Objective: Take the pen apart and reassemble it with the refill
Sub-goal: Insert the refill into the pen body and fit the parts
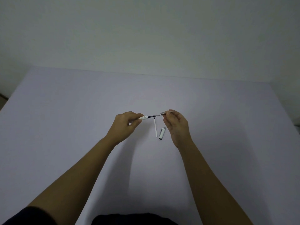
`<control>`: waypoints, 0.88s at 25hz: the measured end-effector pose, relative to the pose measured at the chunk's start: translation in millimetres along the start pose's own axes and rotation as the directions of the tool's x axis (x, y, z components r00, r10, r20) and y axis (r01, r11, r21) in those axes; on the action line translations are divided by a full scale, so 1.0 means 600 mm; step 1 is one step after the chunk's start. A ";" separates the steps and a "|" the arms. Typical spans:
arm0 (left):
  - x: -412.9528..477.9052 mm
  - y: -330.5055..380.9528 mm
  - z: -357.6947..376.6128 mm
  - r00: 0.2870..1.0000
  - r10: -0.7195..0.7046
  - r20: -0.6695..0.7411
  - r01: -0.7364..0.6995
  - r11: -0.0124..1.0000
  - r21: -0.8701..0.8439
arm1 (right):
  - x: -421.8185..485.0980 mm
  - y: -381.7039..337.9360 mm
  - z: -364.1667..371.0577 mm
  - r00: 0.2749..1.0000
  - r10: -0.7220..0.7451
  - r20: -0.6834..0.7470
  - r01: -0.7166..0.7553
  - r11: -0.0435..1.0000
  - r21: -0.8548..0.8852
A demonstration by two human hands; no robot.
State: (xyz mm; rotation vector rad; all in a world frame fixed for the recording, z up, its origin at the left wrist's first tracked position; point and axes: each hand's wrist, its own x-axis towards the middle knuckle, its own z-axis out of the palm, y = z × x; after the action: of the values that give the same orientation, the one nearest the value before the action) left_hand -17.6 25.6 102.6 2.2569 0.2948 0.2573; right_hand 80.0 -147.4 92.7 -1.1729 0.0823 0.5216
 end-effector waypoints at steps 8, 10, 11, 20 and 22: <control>0.005 0.003 0.001 0.999 0.034 0.005 -0.034 0.998 0.044 | -0.005 0.005 0.009 0.998 -0.004 0.069 0.008 0.999 -0.049; 0.003 0.002 -0.004 0.999 0.035 -0.007 -0.034 0.998 0.053 | -0.005 0.005 0.007 0.996 -0.007 0.084 0.015 0.996 -0.090; -0.002 0.004 -0.007 0.999 0.043 -0.009 -0.042 0.998 0.053 | -0.009 0.004 0.008 0.995 -0.016 0.093 0.026 0.994 -0.106; -0.001 0.011 -0.005 0.998 0.060 0.013 -0.060 0.998 0.018 | -0.004 0.009 0.003 0.991 -0.038 0.127 0.059 0.985 -0.165; -0.001 0.013 -0.006 0.998 0.065 -0.004 -0.065 0.998 0.018 | -0.007 0.007 0.002 0.986 -0.044 0.160 0.071 0.984 -0.166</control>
State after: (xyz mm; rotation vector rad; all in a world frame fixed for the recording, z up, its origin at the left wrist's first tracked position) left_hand -18.3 23.2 110.6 2.2866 0.2271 0.2946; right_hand 74.5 -146.6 91.0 -1.2941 -0.1336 0.5761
